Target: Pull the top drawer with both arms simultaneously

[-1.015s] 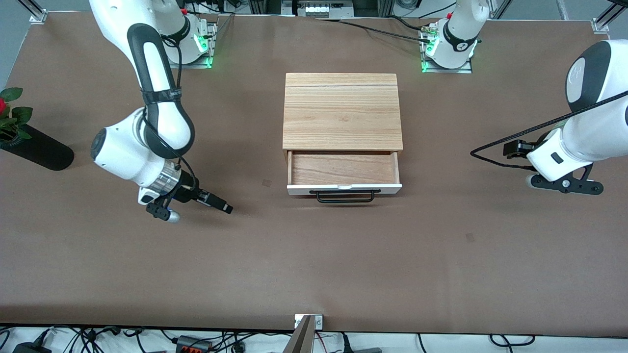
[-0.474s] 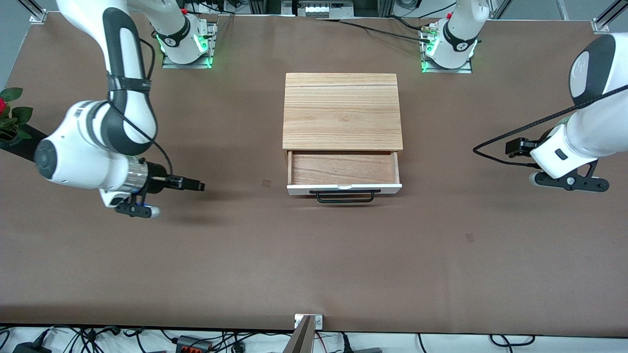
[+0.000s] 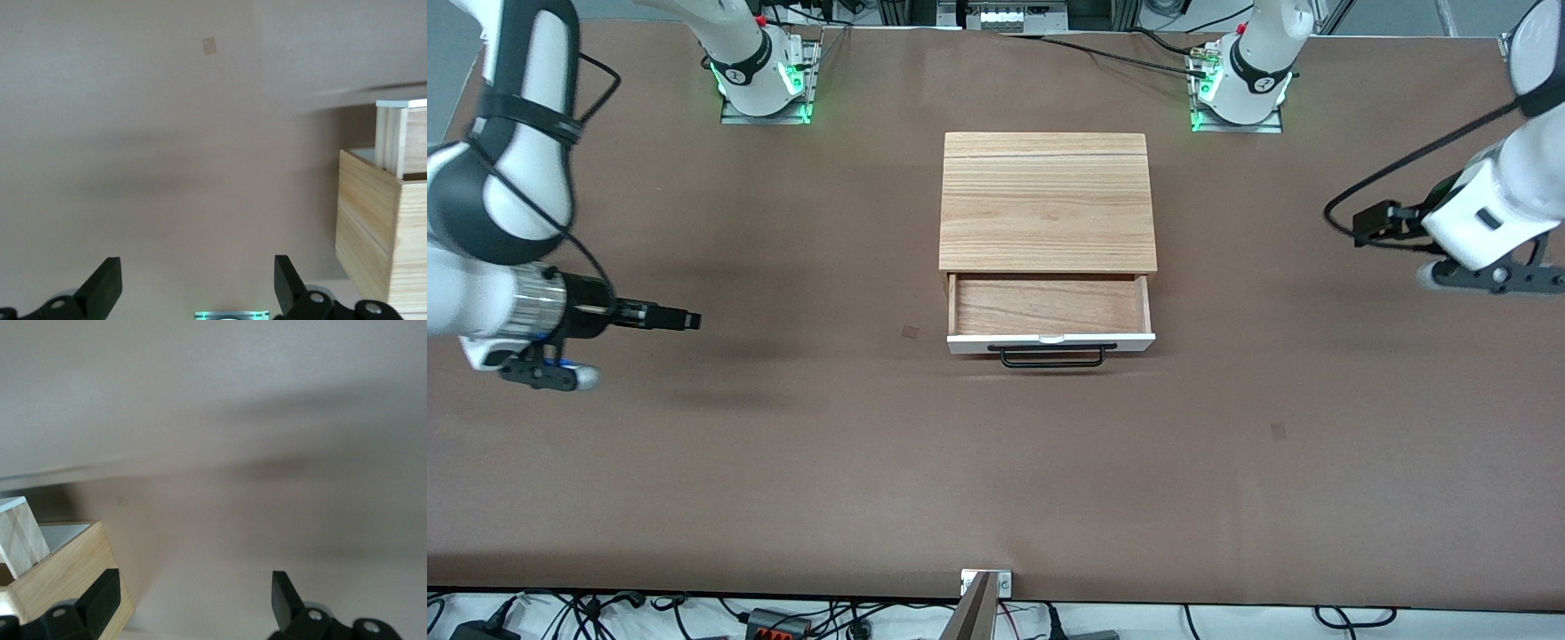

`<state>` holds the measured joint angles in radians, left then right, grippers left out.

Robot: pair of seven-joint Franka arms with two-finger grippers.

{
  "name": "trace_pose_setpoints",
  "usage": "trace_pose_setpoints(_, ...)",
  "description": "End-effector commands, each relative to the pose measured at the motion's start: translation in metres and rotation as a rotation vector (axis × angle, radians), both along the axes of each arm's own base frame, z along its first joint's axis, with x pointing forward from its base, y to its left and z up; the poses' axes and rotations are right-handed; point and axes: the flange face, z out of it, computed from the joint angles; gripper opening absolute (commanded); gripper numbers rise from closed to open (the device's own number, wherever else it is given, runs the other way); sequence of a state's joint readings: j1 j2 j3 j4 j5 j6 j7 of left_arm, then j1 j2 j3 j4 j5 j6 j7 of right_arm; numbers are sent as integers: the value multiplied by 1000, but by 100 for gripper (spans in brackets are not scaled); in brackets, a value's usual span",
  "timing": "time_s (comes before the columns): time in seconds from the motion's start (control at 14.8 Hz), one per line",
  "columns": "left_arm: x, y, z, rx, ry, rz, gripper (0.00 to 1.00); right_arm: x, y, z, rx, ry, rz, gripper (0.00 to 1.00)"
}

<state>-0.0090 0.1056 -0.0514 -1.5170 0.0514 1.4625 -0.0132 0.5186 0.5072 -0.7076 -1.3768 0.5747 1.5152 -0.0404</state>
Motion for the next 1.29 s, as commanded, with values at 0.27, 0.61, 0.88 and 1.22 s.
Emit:
trace_pose_setpoints(0.27, -44, 40, 28, -94, -48, 90, 100, -6, -58, 26, -68, -9, -29, 100)
trace_pose_setpoints(0.61, -37, 31, 26, 5, -150, 9, 100, -23, -61, 50, -83, -67, 85, 100)
trace_pose_setpoints(0.88, -37, 15, 32, -3, -158, -20, 100, -57, -54, 43, -115, -80, 168, 100)
trace_pose_setpoints(1.22, -34, 0, 42, 34, -186, -76, 100, -81, -70, 53, -277, -166, 222, 100)
